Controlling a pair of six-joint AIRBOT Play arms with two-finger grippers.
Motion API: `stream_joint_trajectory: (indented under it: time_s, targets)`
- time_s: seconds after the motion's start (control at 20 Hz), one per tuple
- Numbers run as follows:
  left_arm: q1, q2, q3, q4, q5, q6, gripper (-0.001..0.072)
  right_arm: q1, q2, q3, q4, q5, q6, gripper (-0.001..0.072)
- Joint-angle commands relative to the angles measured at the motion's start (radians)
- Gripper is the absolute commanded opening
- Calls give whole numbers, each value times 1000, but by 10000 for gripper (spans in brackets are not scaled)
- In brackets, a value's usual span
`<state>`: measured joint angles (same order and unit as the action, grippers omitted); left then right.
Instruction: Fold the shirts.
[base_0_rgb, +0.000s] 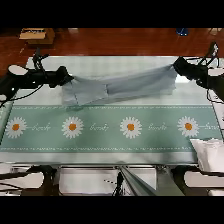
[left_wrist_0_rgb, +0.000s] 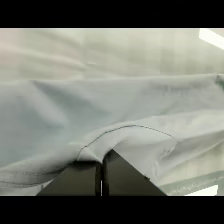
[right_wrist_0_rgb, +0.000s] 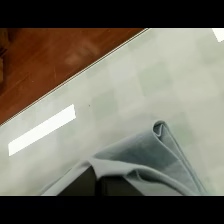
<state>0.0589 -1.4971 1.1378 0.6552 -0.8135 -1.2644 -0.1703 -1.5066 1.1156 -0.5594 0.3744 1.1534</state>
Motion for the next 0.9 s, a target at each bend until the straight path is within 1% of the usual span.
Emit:
stream_joint_trajectory:
  time_s: [0.0, 0.1, 0.2, 0.25, 0.3, 0.35, 0.4, 0.45, 0.5, 0.55, 0.6, 0.7, 0.75, 0.8, 0.85]
  targets:
    - [-2, -109, 78, -17, 20, 0, 20, 6, -51, 1, 12, -38, 2, 22]
    - [-1, -145, 105, -22, 45, -1, 20, 6, -68, 1, 11, -39, 1, 23]
    - [-5, -173, 121, -37, 43, -1, 21, 6, -77, 1, 11, -35, 0, 26]
    - [-12, -183, 120, -44, 40, -1, 22, 6, -78, 1, 12, -35, -4, 101]
    - [-17, -189, 120, -44, 35, 0, 46, 6, -77, 3, 12, -34, -4, 257]
    - [-20, -190, 120, -42, 35, -1, 220, 4, -74, 16, 11, -17, -15, 396]
    - [-16, -188, 121, -43, 35, -1, 450, -3, -68, 37, -1, 10, -41, 443]
    - [-9, -183, 121, -42, 30, -1, 646, -14, -57, 63, -35, 36, -76, 441]
    - [5, -175, 121, -42, 9, 0, 658, -28, -38, 88, -109, 48, -84, 439]
    - [21, -167, 121, -42, -19, 0, 658, -42, -19, 106, -195, 48, -69, 438]
    - [36, -159, 121, -42, -52, 0, 658, -63, -1, 124, -302, 56, -10, 438]
    - [62, -145, 121, -43, -117, 7, 658, -113, 8, 148, -503, 115, 203, 439]
    - [70, -140, 121, -43, -147, 32, 658, -143, 2, 148, -551, 154, 312, 495]
    - [74, -137, 121, -43, -174, 48, 657, -175, -15, 149, -541, 206, 382, 551]
    - [74, -135, 121, -43, -196, 61, 649, -206, -41, 148, -490, 275, 393, 578]
